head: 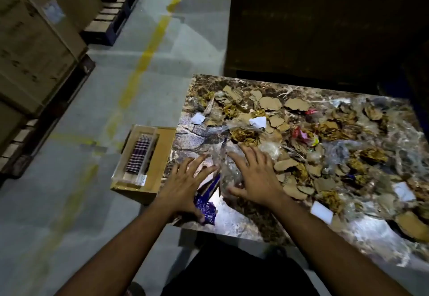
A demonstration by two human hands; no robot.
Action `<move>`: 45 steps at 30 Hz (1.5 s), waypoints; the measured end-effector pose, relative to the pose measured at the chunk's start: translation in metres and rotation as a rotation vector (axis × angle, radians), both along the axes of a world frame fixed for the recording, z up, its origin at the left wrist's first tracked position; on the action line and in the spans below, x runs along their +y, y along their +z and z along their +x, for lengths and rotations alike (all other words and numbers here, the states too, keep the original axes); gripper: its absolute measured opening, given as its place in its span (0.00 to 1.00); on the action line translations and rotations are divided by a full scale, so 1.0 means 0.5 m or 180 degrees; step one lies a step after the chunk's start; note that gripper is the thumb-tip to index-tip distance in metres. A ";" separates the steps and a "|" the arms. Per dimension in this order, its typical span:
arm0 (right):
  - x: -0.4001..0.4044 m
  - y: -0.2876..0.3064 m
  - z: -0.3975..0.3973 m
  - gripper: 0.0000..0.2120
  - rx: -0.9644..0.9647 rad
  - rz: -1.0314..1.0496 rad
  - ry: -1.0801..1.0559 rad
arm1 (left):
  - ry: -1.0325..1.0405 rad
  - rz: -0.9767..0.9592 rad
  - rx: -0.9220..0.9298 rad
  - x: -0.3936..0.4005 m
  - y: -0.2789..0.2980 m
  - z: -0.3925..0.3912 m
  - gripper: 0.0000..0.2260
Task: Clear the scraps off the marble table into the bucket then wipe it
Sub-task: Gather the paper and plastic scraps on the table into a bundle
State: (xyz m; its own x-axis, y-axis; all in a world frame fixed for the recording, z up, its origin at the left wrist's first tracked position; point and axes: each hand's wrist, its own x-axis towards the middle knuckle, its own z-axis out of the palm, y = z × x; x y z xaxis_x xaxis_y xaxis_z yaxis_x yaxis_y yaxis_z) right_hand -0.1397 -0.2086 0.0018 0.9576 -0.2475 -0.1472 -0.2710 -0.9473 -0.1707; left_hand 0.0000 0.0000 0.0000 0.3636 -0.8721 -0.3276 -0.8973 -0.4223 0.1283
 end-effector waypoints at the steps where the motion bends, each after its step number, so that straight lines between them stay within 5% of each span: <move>1: 0.000 -0.001 0.008 0.48 0.0237 0.0036 0.0021 | -0.0113 0.0178 0.0052 -0.001 -0.003 0.007 0.66; 7: -0.007 -0.027 0.039 0.60 0.0865 -0.0076 0.0217 | 0.0274 0.0568 0.0101 -0.017 -0.047 0.006 0.62; 11: -0.001 -0.047 0.059 0.55 0.0936 -0.0015 0.0140 | 0.0775 0.0378 0.0611 -0.037 -0.039 0.000 0.52; 15: -0.002 -0.068 0.058 0.40 0.0794 0.0124 0.0140 | 0.1281 -0.0086 0.0930 -0.056 -0.053 0.001 0.45; 28: 0.009 -0.098 0.058 0.30 -0.0121 0.1167 -0.0385 | 0.3360 -0.2174 0.2287 -0.169 -0.056 -0.040 0.12; 35: 0.036 -0.082 0.074 0.28 -0.0723 0.1586 -0.0616 | 0.3550 -0.2675 0.3586 -0.222 -0.040 -0.080 0.24; 38: 0.033 -0.079 0.077 0.38 -0.0846 0.2004 -0.0569 | 0.3613 -0.2888 0.3827 -0.229 -0.036 -0.078 0.20; 41: 0.014 -0.060 0.067 0.49 -0.1013 0.2720 -0.0682 | 0.3864 -0.3147 0.3764 -0.233 -0.033 -0.072 0.17; 45: -0.007 -0.023 0.044 0.49 -0.1228 0.3970 -0.1020 | 0.4457 -0.3289 0.3902 -0.230 -0.036 -0.056 0.26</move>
State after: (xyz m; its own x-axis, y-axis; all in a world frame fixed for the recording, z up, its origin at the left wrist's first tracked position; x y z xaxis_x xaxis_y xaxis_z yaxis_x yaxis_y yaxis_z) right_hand -0.1176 -0.2123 -0.0095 0.9143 -0.3664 -0.1728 -0.1892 -0.0090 -0.9819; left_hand -0.0280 -0.1152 -0.0181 0.7980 -0.2579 -0.5446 0.5678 0.0193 0.8229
